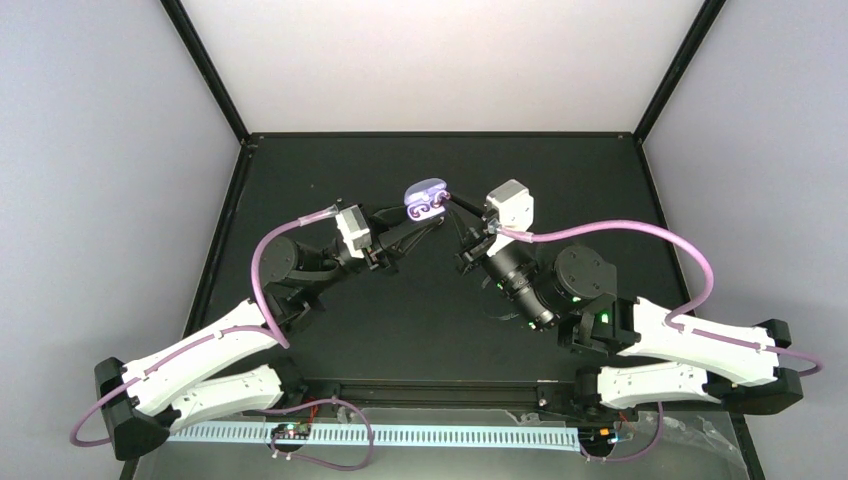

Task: Insert the wireless bluetooth earbuds into the charging case
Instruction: Place the earbud in the charging case.

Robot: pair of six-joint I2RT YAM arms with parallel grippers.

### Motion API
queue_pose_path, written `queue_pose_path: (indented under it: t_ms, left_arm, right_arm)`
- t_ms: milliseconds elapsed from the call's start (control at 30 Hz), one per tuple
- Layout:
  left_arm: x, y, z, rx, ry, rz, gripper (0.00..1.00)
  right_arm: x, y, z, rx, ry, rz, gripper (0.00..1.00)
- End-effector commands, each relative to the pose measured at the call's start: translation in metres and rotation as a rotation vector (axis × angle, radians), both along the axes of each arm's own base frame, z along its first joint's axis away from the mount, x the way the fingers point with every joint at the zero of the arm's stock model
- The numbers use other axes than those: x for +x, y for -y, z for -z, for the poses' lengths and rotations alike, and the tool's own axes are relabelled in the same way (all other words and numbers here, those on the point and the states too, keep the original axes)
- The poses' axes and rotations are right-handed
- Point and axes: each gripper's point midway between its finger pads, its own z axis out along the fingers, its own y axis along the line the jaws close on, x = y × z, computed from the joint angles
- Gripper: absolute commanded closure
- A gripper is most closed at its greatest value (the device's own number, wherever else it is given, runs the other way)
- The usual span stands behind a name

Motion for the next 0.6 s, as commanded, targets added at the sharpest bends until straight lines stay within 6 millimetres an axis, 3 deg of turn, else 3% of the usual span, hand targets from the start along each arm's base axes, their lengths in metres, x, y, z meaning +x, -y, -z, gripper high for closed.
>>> queue_pose_path:
  t_ms: [0, 167, 367, 567]
  left_arm:
    - [-0.0077, -0.0065, -0.0196, -0.059, 0.044, 0.003, 0.98]
    - [-0.0097, -0.0083, -0.021, -0.065, 0.046, 0.004, 0.98]
    - [-0.0105, -0.0097, -0.0211, -0.071, 0.041, 0.005, 0.98]
    - [-0.0106, -0.0098, -0.0214, -0.073, 0.038, 0.005, 0.98]
  right_arm:
    - [0.0006, 0.0014, -0.009, 0.039, -0.022, 0.005, 0.91]
    - [0.0021, 0.0003, -0.0071, 0.028, -0.033, 0.015, 0.9]
    - [0.0024, -0.001, -0.0038, 0.013, -0.045, 0.012, 0.79]
    - [0.0019, 0.0006, -0.0046, 0.015, -0.048, 0.008, 0.77]
